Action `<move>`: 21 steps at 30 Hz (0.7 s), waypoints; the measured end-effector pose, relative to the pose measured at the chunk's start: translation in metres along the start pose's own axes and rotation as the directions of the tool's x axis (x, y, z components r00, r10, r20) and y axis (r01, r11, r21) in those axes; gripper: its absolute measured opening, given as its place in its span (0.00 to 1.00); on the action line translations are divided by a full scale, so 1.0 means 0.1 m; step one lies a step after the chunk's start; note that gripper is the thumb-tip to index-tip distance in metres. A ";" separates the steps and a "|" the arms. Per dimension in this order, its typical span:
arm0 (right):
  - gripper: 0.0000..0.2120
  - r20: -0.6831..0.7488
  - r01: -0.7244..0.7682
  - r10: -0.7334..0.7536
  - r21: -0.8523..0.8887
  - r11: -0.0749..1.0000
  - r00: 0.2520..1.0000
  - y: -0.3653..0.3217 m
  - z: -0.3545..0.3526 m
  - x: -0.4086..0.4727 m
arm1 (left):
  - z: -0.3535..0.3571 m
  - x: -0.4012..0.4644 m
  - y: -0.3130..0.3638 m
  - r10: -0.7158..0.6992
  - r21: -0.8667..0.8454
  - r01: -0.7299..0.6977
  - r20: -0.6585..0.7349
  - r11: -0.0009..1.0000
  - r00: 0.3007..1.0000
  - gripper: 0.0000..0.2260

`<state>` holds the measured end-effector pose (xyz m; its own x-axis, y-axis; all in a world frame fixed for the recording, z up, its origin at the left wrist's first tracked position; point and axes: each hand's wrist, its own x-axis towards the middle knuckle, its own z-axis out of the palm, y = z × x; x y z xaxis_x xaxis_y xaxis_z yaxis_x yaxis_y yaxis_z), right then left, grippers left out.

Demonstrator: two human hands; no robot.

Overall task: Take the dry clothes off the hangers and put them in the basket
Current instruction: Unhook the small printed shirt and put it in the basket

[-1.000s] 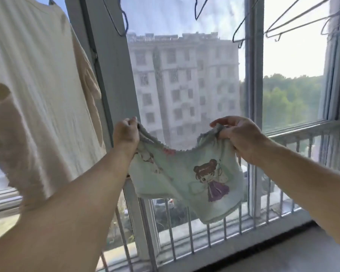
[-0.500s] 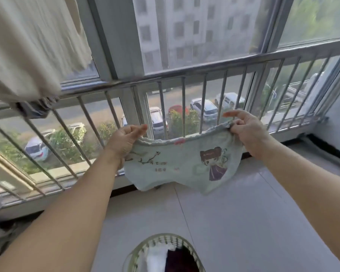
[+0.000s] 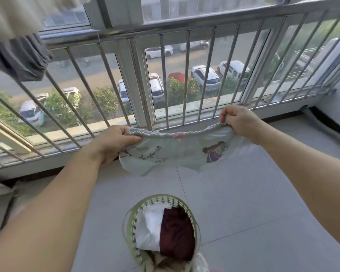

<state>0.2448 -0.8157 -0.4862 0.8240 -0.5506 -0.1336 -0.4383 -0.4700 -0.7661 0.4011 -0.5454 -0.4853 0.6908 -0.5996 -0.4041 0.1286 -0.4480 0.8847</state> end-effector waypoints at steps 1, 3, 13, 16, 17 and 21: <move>0.13 0.026 0.005 -0.006 0.025 1.000 1.000 -0.02 0.03 -0.02 | 0.00 0.00 -0.03 -0.004 -0.054 0.003 -0.027 0.999 1.000 0.04; 0.05 0.100 0.021 -0.025 0.040 0.999 0.995 -0.05 0.06 -0.07 | 0.01 0.00 -0.08 -0.001 -0.159 -0.010 -0.064 0.987 0.998 0.04; 0.07 0.238 0.161 -0.166 0.044 0.986 0.957 -0.05 0.33 -0.20 | 0.03 -0.14 -0.09 0.124 -0.336 -0.146 -0.087 0.931 0.988 0.03; 0.04 0.225 0.157 -0.167 0.062 0.986 0.960 -0.03 0.40 -0.20 | 0.03 -0.15 -0.09 0.158 -0.351 -0.186 -0.107 0.918 0.982 0.05; 0.05 0.223 0.161 -0.172 0.066 0.985 0.959 -0.03 0.41 -0.20 | 0.03 -0.16 -0.09 0.166 -0.352 -0.197 -0.118 0.915 0.979 0.06; 0.08 0.228 0.153 -0.159 0.048 0.987 0.960 -0.01 0.44 -0.19 | 0.02 -0.20 -0.08 0.198 -0.338 -0.230 -0.127 0.913 0.972 0.06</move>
<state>0.2452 -0.7741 -0.5109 0.9433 -0.2964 -0.1497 -0.2899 -0.5152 -0.8066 0.3851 -0.5310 -0.4850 0.7870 -0.5878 -0.1877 0.1986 -0.0467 0.9790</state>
